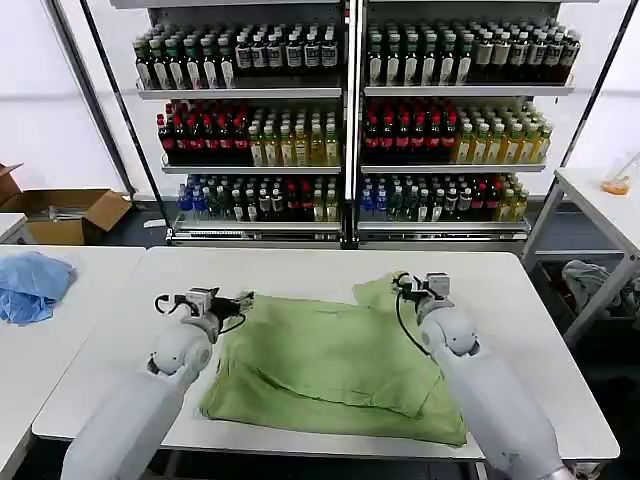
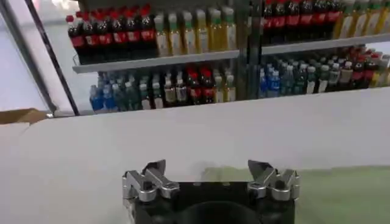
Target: Fold and organize the clothes.
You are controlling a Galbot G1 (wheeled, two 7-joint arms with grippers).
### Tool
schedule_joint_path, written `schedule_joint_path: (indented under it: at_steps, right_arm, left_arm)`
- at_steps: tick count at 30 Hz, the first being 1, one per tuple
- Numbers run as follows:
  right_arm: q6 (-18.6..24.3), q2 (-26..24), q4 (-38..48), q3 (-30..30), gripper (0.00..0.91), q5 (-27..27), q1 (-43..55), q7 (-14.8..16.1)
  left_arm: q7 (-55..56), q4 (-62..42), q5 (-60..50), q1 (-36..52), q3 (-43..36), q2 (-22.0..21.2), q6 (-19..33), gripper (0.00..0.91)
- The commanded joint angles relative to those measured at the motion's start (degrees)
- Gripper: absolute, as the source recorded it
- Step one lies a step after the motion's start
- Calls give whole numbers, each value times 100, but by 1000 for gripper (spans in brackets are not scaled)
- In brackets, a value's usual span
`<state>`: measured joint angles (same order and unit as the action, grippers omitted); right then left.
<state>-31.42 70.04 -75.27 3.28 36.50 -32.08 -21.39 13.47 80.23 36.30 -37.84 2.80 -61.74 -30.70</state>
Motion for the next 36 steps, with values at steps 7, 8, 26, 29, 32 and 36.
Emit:
schedule_joint_path:
  at_steps: [7,8,26,29,32,36]
  right_arm:
    - [-4,416,1104,-168,907,-66,475,57]
    - [-1,437,1159,-174,816,-82,475,70]
    - [14,452,1015,-222,0,5,258,179]
    - [20,453,983,-199,0,7,231,195]
    - [95,466,920,-160,0,15,196,217]
    - [376,465,690,-91,0,-12,92,209]
  left_arm:
    - [-11,-1022,170,578,-317,-172,-168,907]
    - [-28,-1013,185,574,-318,-166,-171,675]
    - [-648,-586,682,276,-286,44,-106,81]
    - [-709,-629,804,269,-236,42,-78,81]
    - [-768,-594,933,228,-143,45,-21,81]
    - [-826,-383,1088,149,-43,107,137,81]
